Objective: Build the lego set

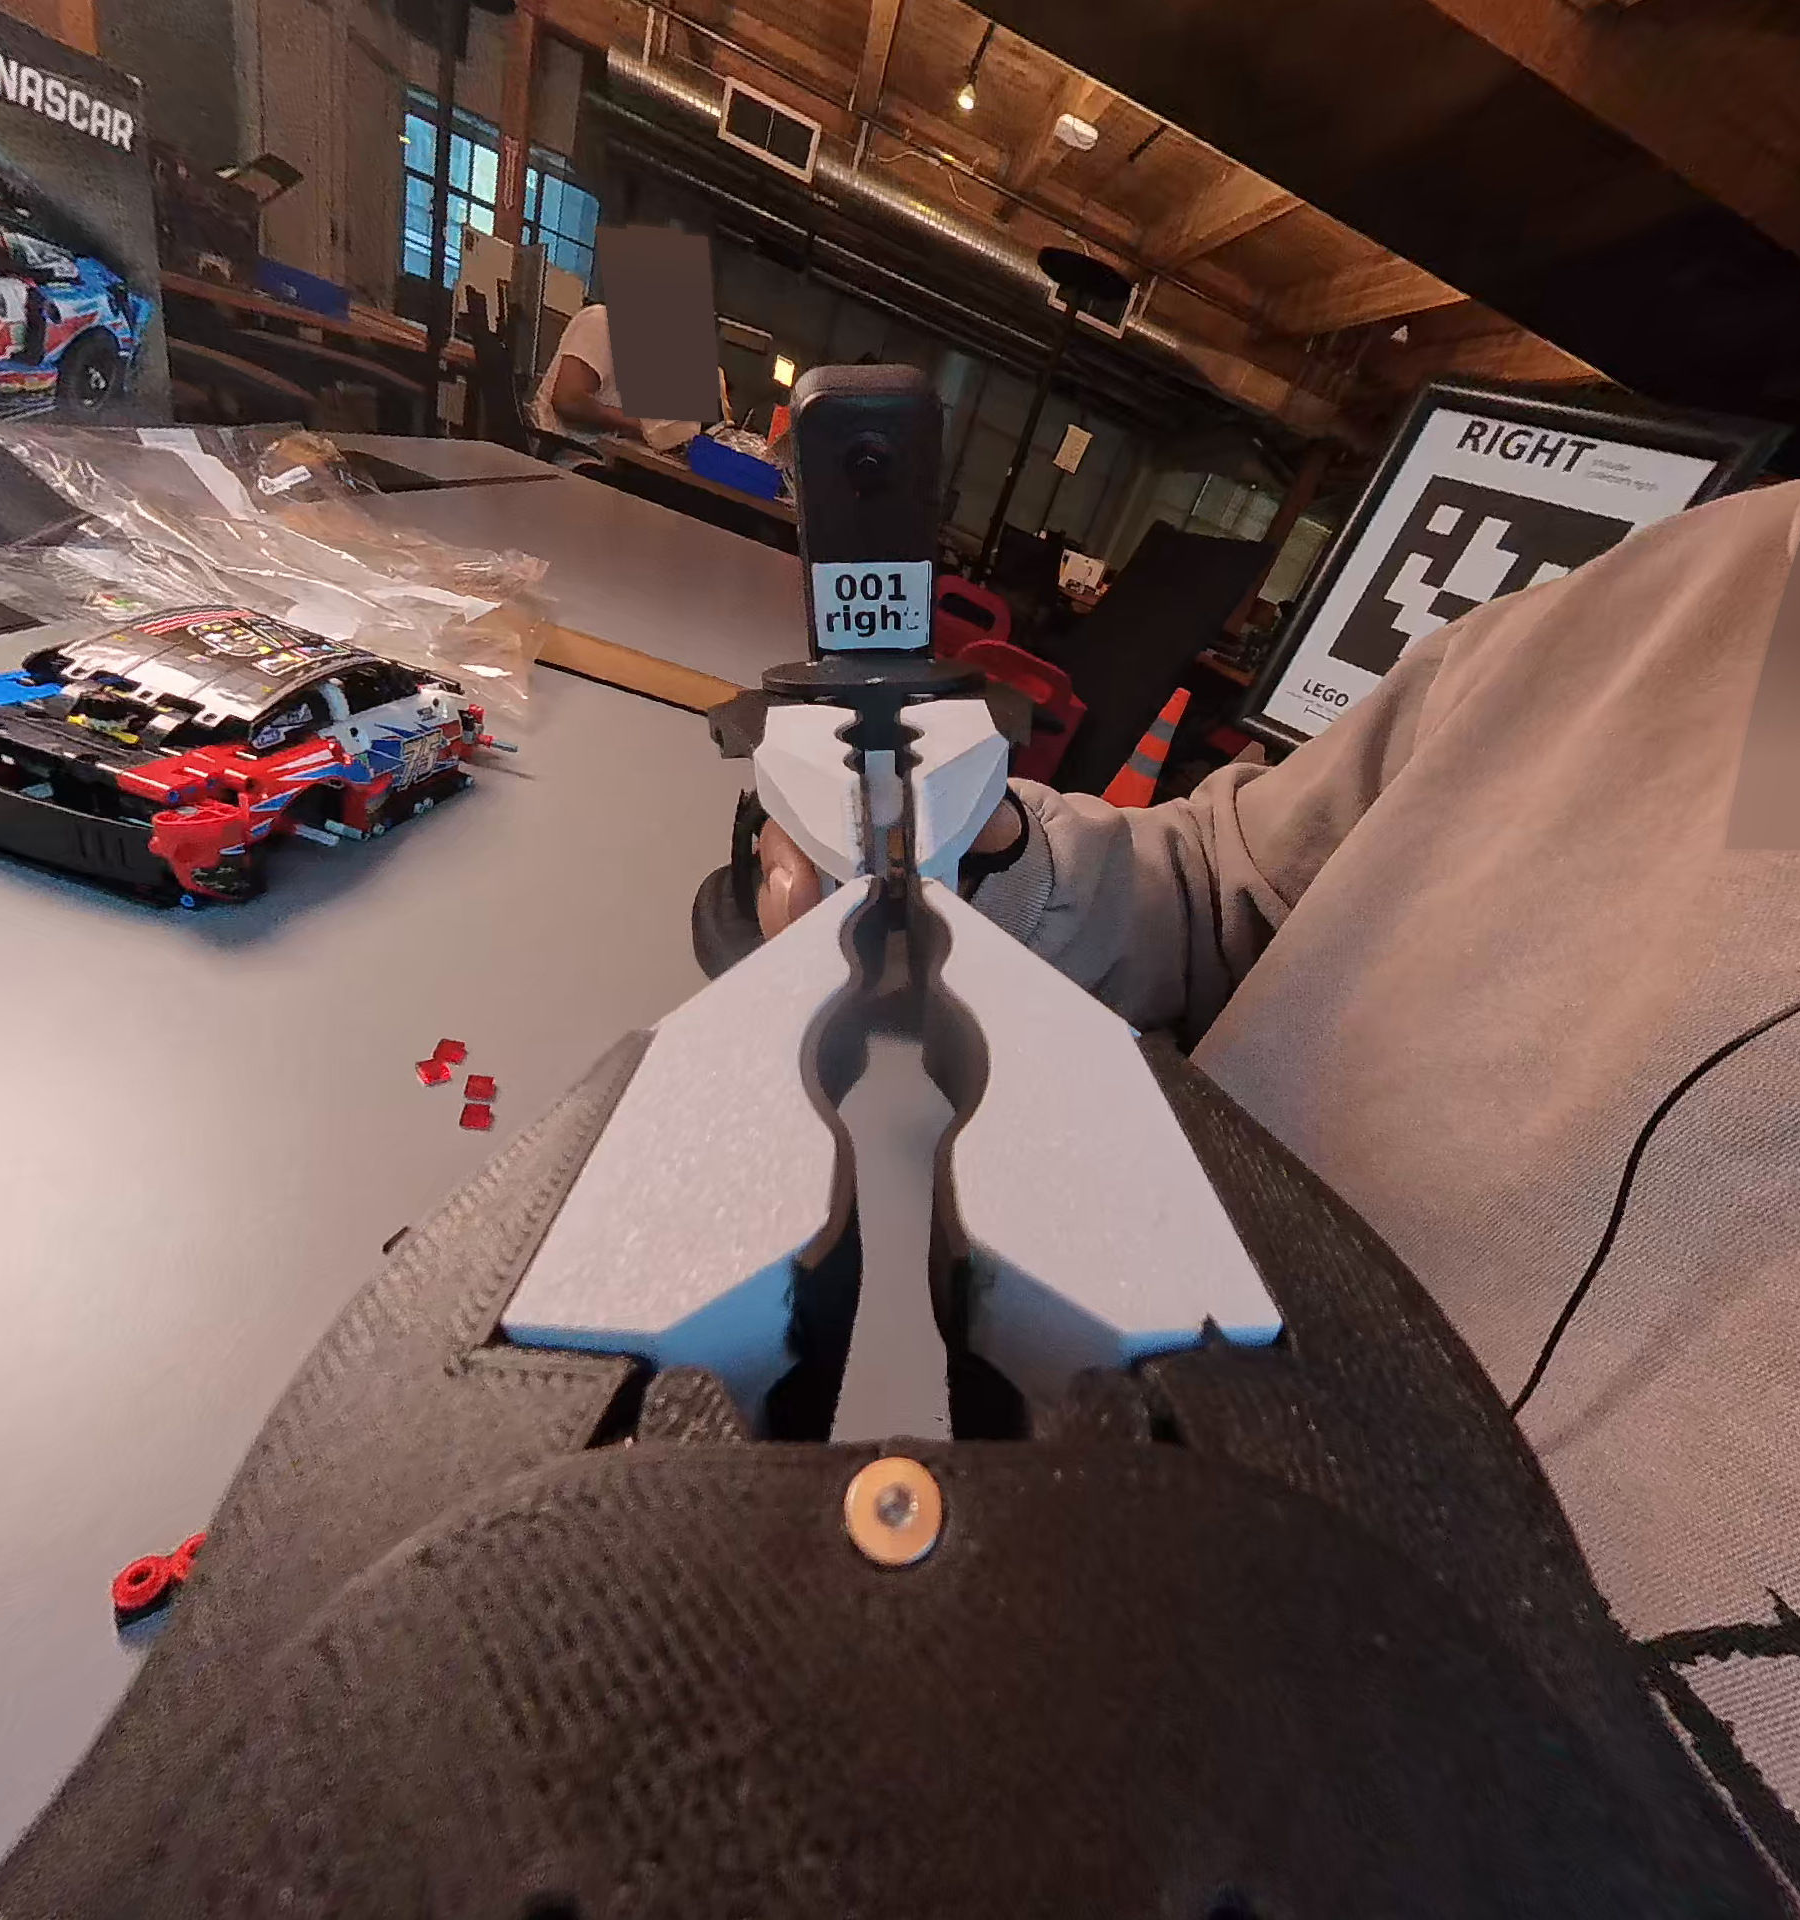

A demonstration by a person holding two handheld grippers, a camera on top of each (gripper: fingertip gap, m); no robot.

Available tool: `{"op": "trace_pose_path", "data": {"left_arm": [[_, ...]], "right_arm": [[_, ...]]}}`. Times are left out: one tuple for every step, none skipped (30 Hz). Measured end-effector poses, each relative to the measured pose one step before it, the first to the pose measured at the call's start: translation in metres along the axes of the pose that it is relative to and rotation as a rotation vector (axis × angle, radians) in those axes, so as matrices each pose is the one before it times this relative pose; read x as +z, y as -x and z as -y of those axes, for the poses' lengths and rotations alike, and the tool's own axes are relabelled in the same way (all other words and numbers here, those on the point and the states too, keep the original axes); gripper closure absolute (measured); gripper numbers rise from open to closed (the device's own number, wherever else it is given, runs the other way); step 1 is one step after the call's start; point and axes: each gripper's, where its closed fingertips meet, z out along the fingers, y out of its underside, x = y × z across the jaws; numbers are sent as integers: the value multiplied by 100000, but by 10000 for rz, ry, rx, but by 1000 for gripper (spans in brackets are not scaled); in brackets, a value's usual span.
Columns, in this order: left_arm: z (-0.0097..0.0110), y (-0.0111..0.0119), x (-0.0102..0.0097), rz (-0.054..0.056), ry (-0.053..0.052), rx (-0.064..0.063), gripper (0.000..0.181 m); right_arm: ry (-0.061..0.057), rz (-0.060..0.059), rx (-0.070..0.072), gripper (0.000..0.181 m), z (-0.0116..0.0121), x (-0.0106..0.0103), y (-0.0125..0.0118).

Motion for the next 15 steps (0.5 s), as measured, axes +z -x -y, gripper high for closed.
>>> {"op": "trace_pose_path", "data": {"left_arm": [[203, -98, 20, 8, -55, 25, 181], [132, -112, 42, 6, -5, 45, 181], [133, -170, 44, -20, 10, 53, 181], [164, -191, 68, -34, -17, 36, 181], [146, -128, 93, -1, -33, -1, 181], [98, -24, 90, 52, -15, 7, 181], [65, -46, 87, 64, 12, 112, 181], [107, -107, 71, 104, 41, 251, 181], [225, -87, 11, 200, 39, 385, 180], [394, -123, -85, 242, -16, 510, 174], [442, -136, -142, 246, 9, 530, 166], [346, -130, -157, 233, 113, 542, 159], [201, -60, -147, 292, 202, 665, 155], [153, 50, -138, 400, 218, 832, 152], [126, 131, -119, 448, 242, 912, 151]], "right_arm": [[63, -31, -209, 180, 91, -35, 147], [-1, -26, -134, 181, 175, -49, 151], [5, -11, -103, 181, 124, -40, 164], [-29, 11, -87, 181, 148, -46, 191], [-27, -19, -93, 181, 155, -71, 127], [25, -72, -66, 181, 91, -90, 9], [18, -12, 56, 181, 77, -86, 5], [-44, 80, 244, 181, 117, -74, 81], [-144, 95, 335, 181, 212, -77, 82], [-164, 105, 364, 181, 259, -122, 109], [-109, 81, 353, 181, 178, -137, 85], [-168, 102, 306, 181, 237, -100, 162], [-200, 119, 341, 181, 266, -20, 205], [-205, 78, 397, 181, 279, 66, 129], [-239, 120, 431, 181, 316, 161, 188]]}}
